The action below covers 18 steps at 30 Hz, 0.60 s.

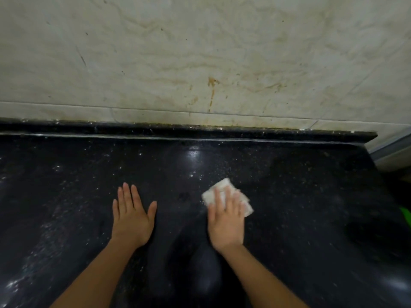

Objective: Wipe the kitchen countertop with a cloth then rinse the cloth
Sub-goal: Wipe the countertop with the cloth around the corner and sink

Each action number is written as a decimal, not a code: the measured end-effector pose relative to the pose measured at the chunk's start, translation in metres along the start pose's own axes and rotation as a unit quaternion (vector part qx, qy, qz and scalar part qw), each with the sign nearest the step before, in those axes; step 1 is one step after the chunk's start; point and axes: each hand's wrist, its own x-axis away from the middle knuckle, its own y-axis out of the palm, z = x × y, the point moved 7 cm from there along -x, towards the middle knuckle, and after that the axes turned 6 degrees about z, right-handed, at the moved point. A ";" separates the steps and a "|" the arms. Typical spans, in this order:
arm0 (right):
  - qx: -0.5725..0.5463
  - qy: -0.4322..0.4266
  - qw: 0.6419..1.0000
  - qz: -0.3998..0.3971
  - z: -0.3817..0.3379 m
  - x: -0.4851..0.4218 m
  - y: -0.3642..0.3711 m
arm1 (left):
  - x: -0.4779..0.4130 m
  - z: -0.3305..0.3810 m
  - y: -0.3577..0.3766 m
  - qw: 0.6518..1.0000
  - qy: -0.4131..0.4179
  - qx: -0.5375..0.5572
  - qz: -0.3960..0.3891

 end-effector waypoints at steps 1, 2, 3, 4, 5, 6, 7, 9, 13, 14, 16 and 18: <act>-0.001 -0.055 0.998 -0.017 -0.018 0.010 0.008 | 0.000 0.000 0.000 1.000 -0.001 -0.001 -0.002; 0.002 -0.106 0.993 -0.051 -0.031 0.020 0.015 | 0.000 0.001 -0.001 1.000 -0.003 -0.002 -0.005; 0.013 -0.155 0.985 -0.072 -0.037 0.027 0.019 | 0.000 0.001 -0.001 1.000 -0.005 -0.004 -0.008; 0.013 -0.198 0.977 -0.081 -0.038 0.031 0.017 | 0.001 0.002 -0.001 1.000 -0.007 -0.005 -0.011; 0.014 -0.243 0.967 -0.079 -0.034 0.029 0.015 | 0.001 0.002 -0.002 1.000 -0.009 -0.005 -0.012; 0.027 -0.293 0.952 -0.079 -0.027 0.026 0.011 | 0.001 0.002 -0.002 1.000 -0.010 -0.006 -0.014; 0.044 -0.333 0.938 -0.081 -0.018 0.021 0.007 | 0.001 0.002 -0.002 1.000 -0.010 -0.008 -0.015; 0.076 -0.337 0.935 -0.082 0.009 -0.001 -0.003 | 0.000 0.002 -0.002 1.000 -0.009 -0.010 -0.023; 0.075 -0.097 0.992 -0.029 0.096 -0.059 -0.036 | 0.000 0.002 -0.002 0.999 -0.010 -0.008 -0.038; 0.068 -0.026 0.997 -0.026 0.116 -0.069 -0.043 | 0.000 0.002 -0.001 0.999 -0.009 -0.010 -0.041; 0.040 0.097 0.994 -0.026 0.141 -0.080 -0.052 | -0.001 0.002 -0.001 0.999 -0.006 -0.014 -0.042; 0.010 0.173 0.985 -0.003 0.141 -0.088 -0.055 | -0.002 0.003 -0.001 0.999 -0.005 -0.014 -0.043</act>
